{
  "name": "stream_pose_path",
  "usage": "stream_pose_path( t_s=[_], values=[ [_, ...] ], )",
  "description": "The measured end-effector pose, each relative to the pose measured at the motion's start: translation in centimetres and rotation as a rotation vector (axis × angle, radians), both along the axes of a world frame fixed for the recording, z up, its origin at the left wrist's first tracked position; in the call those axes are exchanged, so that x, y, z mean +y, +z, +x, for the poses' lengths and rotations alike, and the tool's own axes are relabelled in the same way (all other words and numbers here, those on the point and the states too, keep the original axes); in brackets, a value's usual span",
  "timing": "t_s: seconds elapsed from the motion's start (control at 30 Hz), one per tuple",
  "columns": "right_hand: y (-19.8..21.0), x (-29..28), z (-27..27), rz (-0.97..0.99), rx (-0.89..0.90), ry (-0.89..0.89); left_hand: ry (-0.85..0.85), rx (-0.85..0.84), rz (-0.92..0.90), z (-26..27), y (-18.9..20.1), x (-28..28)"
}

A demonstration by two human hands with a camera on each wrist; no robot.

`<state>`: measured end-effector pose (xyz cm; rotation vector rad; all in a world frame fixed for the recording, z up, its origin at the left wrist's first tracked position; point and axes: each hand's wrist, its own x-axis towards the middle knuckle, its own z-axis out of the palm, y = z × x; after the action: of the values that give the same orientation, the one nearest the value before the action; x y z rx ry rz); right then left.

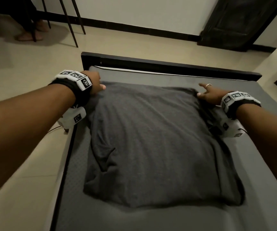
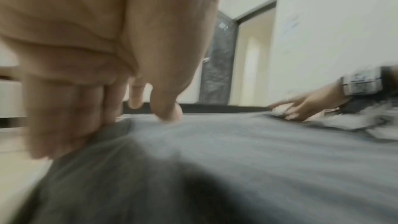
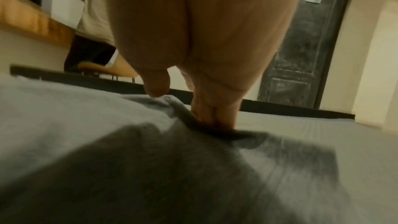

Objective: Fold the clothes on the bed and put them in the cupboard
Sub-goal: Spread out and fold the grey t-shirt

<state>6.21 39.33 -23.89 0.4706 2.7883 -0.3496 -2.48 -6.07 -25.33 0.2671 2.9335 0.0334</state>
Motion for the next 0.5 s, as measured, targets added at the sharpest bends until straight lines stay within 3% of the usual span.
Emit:
stream_pose_path(
  t_s=[0.1, 0.2, 0.27, 0.37, 0.43, 0.5],
  values=[
    [0.4, -1.2, 5.5, -0.023, 0.059, -0.02, -0.189, 0.02, -0.099, 6.8, 3.8, 0.7],
    [1.0, -2.6, 12.4, -0.026, 0.426, -0.002, -0.519, 0.154, -0.141, 15.7, 6.0, 1.7],
    [1.5, -4.1, 17.6, -0.136, 0.562, -0.021, -0.639, -0.031, -0.154, 21.8, 6.4, 2.7],
    [1.1, -6.6, 24.1, -0.144, 0.316, -0.005, -0.661, -0.316, -0.284, 27.9, 5.6, 3.9],
    [0.9, -7.9, 27.2, -0.119, 0.06, 0.043, -0.677, -0.322, -0.357, 29.5, 4.8, 4.1],
    [0.7, -8.7, 29.4, -0.038, -0.076, 0.139, -0.681, -0.275, -0.374, 29.7, 4.4, 4.1]
  ],
)
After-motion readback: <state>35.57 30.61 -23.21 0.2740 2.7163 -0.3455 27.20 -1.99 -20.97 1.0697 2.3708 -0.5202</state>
